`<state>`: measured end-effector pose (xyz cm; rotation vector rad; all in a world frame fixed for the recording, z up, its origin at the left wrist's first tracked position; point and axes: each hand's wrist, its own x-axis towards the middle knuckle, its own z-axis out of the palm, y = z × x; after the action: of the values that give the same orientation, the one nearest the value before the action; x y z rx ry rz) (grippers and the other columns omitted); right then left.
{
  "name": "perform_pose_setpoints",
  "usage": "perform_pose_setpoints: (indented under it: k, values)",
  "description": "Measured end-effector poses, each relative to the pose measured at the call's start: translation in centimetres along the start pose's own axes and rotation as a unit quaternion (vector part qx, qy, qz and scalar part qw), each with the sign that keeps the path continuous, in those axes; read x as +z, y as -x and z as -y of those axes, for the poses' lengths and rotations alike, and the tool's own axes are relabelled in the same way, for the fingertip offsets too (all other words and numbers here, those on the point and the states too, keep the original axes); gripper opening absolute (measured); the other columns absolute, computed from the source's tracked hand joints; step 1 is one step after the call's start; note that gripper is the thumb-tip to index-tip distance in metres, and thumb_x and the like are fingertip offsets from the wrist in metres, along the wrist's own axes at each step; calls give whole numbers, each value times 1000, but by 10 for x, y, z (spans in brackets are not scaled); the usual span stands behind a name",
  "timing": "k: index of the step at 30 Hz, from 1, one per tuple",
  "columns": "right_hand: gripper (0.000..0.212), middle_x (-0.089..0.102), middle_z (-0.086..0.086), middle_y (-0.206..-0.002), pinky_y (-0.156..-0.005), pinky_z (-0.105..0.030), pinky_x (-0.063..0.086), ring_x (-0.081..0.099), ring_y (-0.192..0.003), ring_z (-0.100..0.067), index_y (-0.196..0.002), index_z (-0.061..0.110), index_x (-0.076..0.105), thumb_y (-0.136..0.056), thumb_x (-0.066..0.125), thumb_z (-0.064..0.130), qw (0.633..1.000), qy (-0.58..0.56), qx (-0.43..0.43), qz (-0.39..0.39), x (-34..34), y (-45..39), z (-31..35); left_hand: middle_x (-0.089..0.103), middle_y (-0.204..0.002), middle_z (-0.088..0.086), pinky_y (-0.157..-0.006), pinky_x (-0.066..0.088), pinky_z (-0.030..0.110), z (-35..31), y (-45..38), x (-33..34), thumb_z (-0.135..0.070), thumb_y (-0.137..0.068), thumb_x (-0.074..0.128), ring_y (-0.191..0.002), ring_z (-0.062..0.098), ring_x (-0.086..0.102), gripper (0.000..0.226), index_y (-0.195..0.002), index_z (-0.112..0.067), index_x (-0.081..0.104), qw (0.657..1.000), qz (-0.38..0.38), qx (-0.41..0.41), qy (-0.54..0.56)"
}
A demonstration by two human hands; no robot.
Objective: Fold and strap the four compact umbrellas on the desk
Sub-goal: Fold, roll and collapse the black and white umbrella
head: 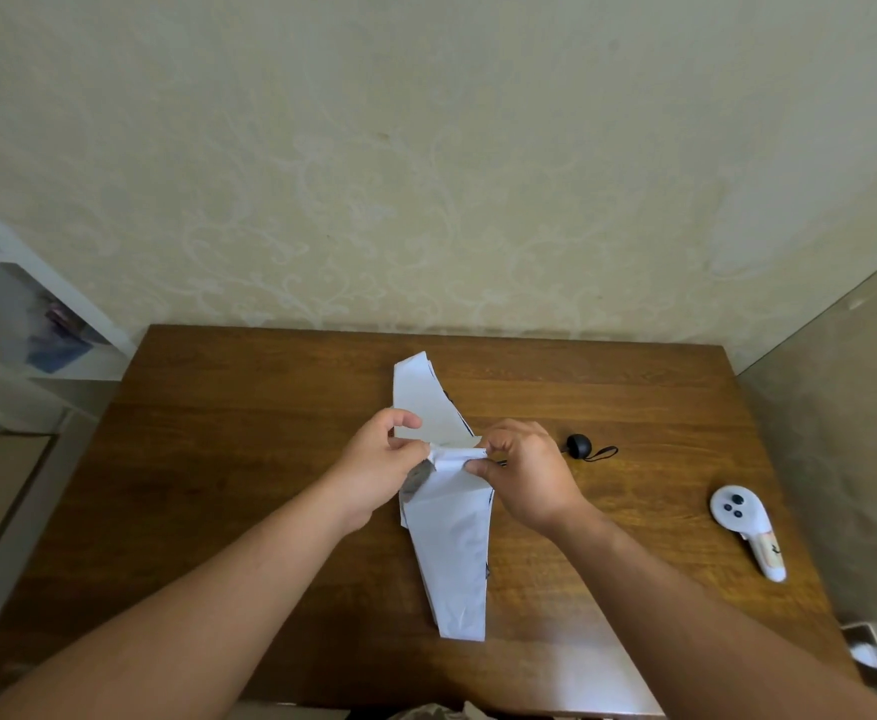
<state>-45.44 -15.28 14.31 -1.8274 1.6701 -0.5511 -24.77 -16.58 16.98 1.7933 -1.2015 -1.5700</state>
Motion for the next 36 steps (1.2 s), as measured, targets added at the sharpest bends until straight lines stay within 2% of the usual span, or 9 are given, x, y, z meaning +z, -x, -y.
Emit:
perform_pose_setpoints:
  k: [3, 5, 8, 13, 17, 19, 25, 31, 36]
  values:
    - [7, 66, 15, -99, -87, -23, 39, 51, -110, -14, -88, 18, 77, -89, 82, 22, 1000, -13, 5, 4, -1, 1, 1, 60, -83, 3, -73, 46, 30, -4, 0, -14, -13, -95, 68, -72, 14, 52, 27, -120, -25, 67, 988, 83, -103, 77]
    - [6, 69, 13, -100, -84, -20, 38, 52, -109, -14, -87, 21, 77, -90, 81, 23, 1000, -20, 2, 11, 0, 2, 5, 58, -78, 3, -72, 46, 32, -2, -2, -20, -11, -94, 68, -69, 13, 50, 27, -118, -24, 70, 987, 92, -113, 64]
    - [17, 68, 15, -97, -81, -17, 38, 52, -107, -13, -80, 31, 69, -91, 80, 24, 1000, -23, 7, 15, 2, 3, 9, 62, -81, 1, -76, 50, 32, -1, 1, -21, -15, -93, 68, -75, 13, 54, 27, -117, -28, 71, 993, 70, -83, 41]
    - [21, 66, 16, -94, -77, -11, 35, 53, -103, -12, -81, 38, 64, -92, 79, 27, 999, -28, 13, 9, 6, 2, 12, 72, -109, -4, -90, 55, 30, 3, 11, -15, -27, -92, 79, -106, 13, 66, 33, -119, -40, 65, 998, 61, 15, 10]
    - [24, 62, 19, -92, -79, -23, 40, 53, -104, -14, -79, 37, 62, -93, 78, 25, 999, -38, 22, -7, 2, 2, 9, 74, -100, -6, -73, 55, 14, 3, 14, -13, -17, -95, 76, -96, 8, 68, 24, -108, -36, 70, 995, -2, 81, -55]
    - [22, 61, 19, -92, -83, -29, 43, 54, -104, -16, -80, 35, 64, -94, 77, 24, 999, -44, 24, -7, 1, 2, 7, 71, -105, -5, -68, 50, 11, 1, 14, -15, -18, -97, 73, -96, 6, 65, 24, -112, -37, 69, 996, -7, 74, -51]
    - [20, 66, 17, -98, -86, -30, 47, 55, -106, -13, -81, 37, 66, -93, 78, 26, 998, -60, 31, 8, 3, 2, 8, 75, -109, -11, -87, 55, 25, 3, 12, -7, -23, -94, 77, -109, 12, 67, 32, -117, -41, 65, 997, 8, 67, -31]
    - [32, 64, 16, -95, -81, -27, 42, 54, -103, -14, -75, 44, 59, -93, 79, 26, 998, -57, 22, 4, 3, 4, 8, 74, -109, -14, -71, 51, 16, 1, 11, 3, -23, -93, 78, -104, 8, 68, 37, -121, -41, 62, 997, -24, 65, -20]
    - [37, 63, 17, -95, -84, -28, 43, 54, -105, -14, -73, 49, 56, -93, 78, 27, 998, -50, 25, 11, 1, 2, 7, 70, -113, -10, -76, 50, 17, 3, 10, 3, -21, -98, 70, -108, 10, 64, 31, -124, -38, 61, 998, -28, 64, -7]
